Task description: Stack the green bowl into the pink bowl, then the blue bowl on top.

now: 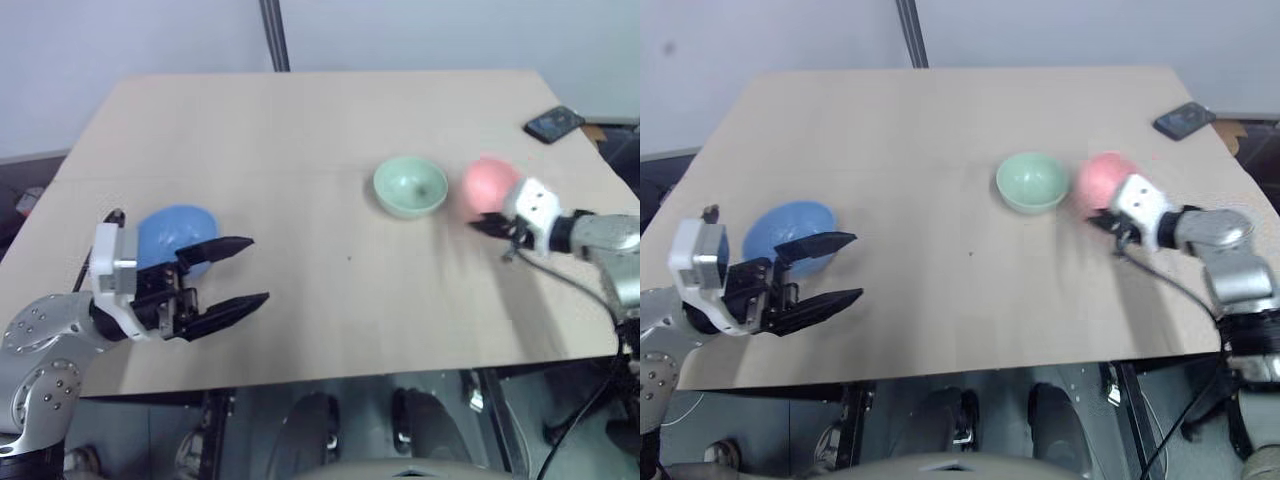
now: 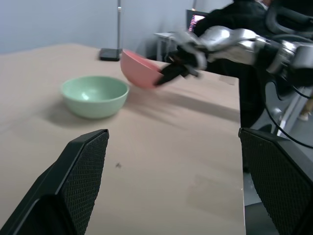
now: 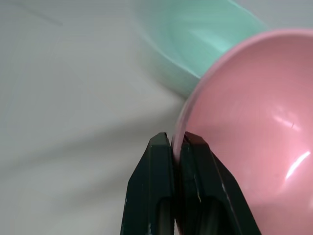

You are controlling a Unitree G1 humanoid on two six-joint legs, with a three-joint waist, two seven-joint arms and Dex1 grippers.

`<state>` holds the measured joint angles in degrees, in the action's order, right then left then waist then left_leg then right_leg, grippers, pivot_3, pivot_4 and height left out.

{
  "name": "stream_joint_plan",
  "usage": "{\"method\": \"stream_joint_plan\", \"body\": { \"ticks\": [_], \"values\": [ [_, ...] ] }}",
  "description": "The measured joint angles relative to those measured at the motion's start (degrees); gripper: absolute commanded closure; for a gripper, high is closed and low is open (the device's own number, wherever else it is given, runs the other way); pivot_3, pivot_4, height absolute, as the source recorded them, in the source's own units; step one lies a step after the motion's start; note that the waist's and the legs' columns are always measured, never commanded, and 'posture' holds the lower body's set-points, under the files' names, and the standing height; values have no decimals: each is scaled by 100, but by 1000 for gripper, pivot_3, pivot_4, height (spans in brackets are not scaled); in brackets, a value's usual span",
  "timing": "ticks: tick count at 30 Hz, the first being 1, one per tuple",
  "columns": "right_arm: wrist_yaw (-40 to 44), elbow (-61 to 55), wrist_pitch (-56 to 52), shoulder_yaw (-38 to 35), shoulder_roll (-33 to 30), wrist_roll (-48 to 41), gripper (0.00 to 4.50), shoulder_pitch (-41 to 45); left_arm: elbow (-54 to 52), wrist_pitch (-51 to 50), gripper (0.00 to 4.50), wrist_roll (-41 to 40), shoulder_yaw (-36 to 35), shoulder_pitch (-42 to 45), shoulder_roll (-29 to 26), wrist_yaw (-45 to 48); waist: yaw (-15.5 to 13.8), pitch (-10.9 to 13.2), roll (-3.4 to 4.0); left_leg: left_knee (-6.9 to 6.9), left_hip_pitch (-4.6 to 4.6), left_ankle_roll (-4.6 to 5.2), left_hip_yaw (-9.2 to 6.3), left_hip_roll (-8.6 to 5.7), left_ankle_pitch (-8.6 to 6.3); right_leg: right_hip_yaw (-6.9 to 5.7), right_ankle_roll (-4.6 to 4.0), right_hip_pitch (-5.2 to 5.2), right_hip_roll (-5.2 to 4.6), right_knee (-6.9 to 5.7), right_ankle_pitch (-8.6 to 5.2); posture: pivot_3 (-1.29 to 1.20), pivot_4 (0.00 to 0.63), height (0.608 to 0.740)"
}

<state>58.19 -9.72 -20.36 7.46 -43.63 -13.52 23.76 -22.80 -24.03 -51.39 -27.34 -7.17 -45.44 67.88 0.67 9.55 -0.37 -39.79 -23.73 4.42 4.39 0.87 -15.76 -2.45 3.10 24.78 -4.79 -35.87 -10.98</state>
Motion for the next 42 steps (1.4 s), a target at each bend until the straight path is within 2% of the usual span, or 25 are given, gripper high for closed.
{"method": "stream_joint_plan", "body": {
  "ticks": [2,3,4,8,11,17,19,22,24,26,27,28,29,31,34,39,42],
  "values": [
    [-78,-1033,-648,635,356,-86,4422,-26,124,95,0,75,-9,1,3,68,-1,-2,-4,-2,1,-1,-2,-2,-1,-2,-13,0,-4,0,-7,0,150,740],
    [-100,-1146,-743,753,414,-86,4422,-15,127,109,0,78,-9,6,3,77,-2,-2,-4,-3,1,-1,-1,-6,-1,-1,-13,0,-8,0,-7,0,150,740],
    [-232,-1180,-991,1075,642,42,4422,159,167,149,0,96,-6,30,2,97,-10,-3,-6,-8,6,-2,-6,-13,-2,-5,-13,-2,-14,-1,-7,0,150,740],
    [-438,-892,-1081,1692,921,613,4422,618,225,184,0,174,65,161,3,107,-35,-3,-7,-13,-4,1,-18,-25,-2,-15,-15,0,-21,-1,-6,0,150,740],
    [-417,-817,-1136,1904,948,800,3518,765,275,197,0,190,81,201,3,113,-27,-3,-6,-12,-8,1,-17,-25,-1,-14,-15,-1,-18,0,-6,0,150,740],
    [-354,-831,-1434,1943,855,870,849,787,299,204,0,203,96,173,115,94,-1,-2,-6,-10,-8,1,-16,-24,-1,-15,-13,-2,-16,1,-7,0,150,740],
    [-355,-959,-1568,1696,861,694,849,787,299,212,0,207,96,138,134,87,-2,-1,-5,-10,-8,1,-16,-23,-1,-15,-13,-2,-16,0,-6,0,150,740],
    [-291,-1360,-1865,757,1066,-184,849,896,299,228,0,239,95,71,177,71,-5,-1,-6,-10,-6,1,-18,-22,-1,-15,-13,-4,-16,-1,-6,0,150,740],
    [-180,-1317,-1813,321,1130,-613,849,1266,299,240,0,260,96,73,205,47,1,-1,-6,-10,-5,1,-17,-22,-1,-14,-13,-4,-16,-1,-6,0,150,740],
    [-114,-1003,-1476,184,1066,-581,849,1647,298,248,0,286,99,91,210,28,9,-1,-6,-10,0,2,-15,-23,-2,-13,-14,-5,-15,0,-6,0,150,740],
    [-85,-268,-599,381,895,-85,849,2044,297,257,0,293,101,93,218,-10,15,-1,-6,-10,2,2,-15,-26,-2,-14,-14,-4,-15,0,-6,0,150,740],
    [-85,-175,-504,412,875,-14,849,2091,297,256,0,295,103,94,218,-13,21,-1,-5,-10,4,2,-13,-27,-2,-12,-14,-4,-15,0,-6,0,150,740],
    [-129,1494,1023,862,679,1043,849,2646,277,287,0,315,114,85,222,-23,20,-2,-9,-9,-1,3,-8,-28,-1,-8,-14,-3,-13,0,-7,0,150,740],
    [-148,2278,1707,1115,717,1433,849,2838,270,302,0,326,111,82,224,-30,30,0,-9,-7,-7,2,-7,-27,0,-7,-14,2,-10,0,-6,0,150,740],
    [-427,4565,3416,1688,1018,2359,849,3432,134,307,0,324,79,-8,231,-115,86,5,-10,-2,-7,2,-3,-27,1,-2,-13,4,-9,3,-6,0,150,740],
    [-874,6349,4632,1987,1521,3049,849,3967,-51,310,0,311,-62,-352,284,-244,170,9,-8,20,-6,-1,2,-27,3,3,2,13,-12,5,3,0,150,740],
    [-1166,7081,4994,2048,1734,3322,1570,4289,-260,313,0,284,-192,-575,329,-344,182,9,-7,37,0,-15,1,-26,11,4,-2,17,-12,4,2,0,150,740]
  ]
}}
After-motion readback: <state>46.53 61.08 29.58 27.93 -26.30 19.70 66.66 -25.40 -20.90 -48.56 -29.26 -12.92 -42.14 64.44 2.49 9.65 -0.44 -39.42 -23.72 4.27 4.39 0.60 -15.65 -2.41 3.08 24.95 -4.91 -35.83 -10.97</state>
